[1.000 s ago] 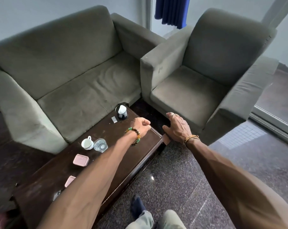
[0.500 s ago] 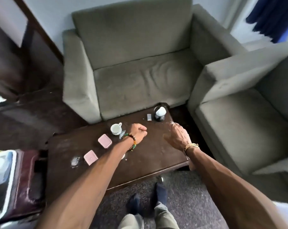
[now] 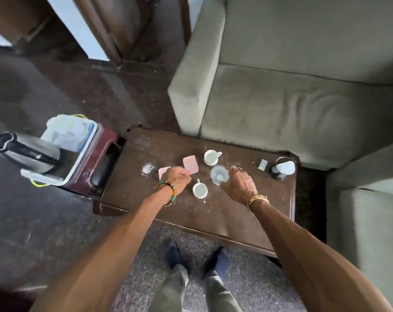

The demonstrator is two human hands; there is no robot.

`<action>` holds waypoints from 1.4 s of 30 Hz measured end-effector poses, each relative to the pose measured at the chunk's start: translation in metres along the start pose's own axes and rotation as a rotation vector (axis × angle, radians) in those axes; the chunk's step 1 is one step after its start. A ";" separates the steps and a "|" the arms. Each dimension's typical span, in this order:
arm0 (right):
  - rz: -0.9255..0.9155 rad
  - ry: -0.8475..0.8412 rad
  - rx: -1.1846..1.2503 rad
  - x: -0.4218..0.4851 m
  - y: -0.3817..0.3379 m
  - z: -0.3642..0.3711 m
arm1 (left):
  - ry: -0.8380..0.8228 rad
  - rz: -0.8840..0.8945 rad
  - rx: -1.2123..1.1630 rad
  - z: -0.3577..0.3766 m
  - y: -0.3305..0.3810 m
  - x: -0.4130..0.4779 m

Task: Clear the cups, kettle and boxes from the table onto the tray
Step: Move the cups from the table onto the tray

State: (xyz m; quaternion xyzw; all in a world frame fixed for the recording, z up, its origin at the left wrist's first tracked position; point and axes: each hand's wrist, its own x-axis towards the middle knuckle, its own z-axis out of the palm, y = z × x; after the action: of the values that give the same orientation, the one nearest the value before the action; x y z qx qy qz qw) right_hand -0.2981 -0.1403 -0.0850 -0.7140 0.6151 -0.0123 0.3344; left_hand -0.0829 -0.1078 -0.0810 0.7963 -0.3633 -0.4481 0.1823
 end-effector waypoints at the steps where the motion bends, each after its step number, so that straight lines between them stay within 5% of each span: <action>1: 0.001 -0.021 0.014 0.003 -0.003 0.009 | 0.005 -0.025 -0.025 0.001 -0.010 0.004; 14: 0.166 -0.299 0.012 0.041 0.017 0.138 | -0.059 -0.184 -0.151 0.064 -0.098 0.063; 29: 0.109 -0.251 0.033 0.116 0.042 0.230 | -0.144 -0.191 -0.057 0.124 -0.136 0.150; 42: 0.070 -0.169 0.008 0.089 0.007 0.206 | -0.120 -0.341 -0.545 0.093 -0.127 0.116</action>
State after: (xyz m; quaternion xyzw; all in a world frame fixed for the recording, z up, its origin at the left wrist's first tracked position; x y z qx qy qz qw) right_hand -0.1944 -0.1246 -0.2834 -0.6894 0.6091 0.0572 0.3879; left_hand -0.0702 -0.1053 -0.2761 0.7396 -0.1017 -0.5992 0.2893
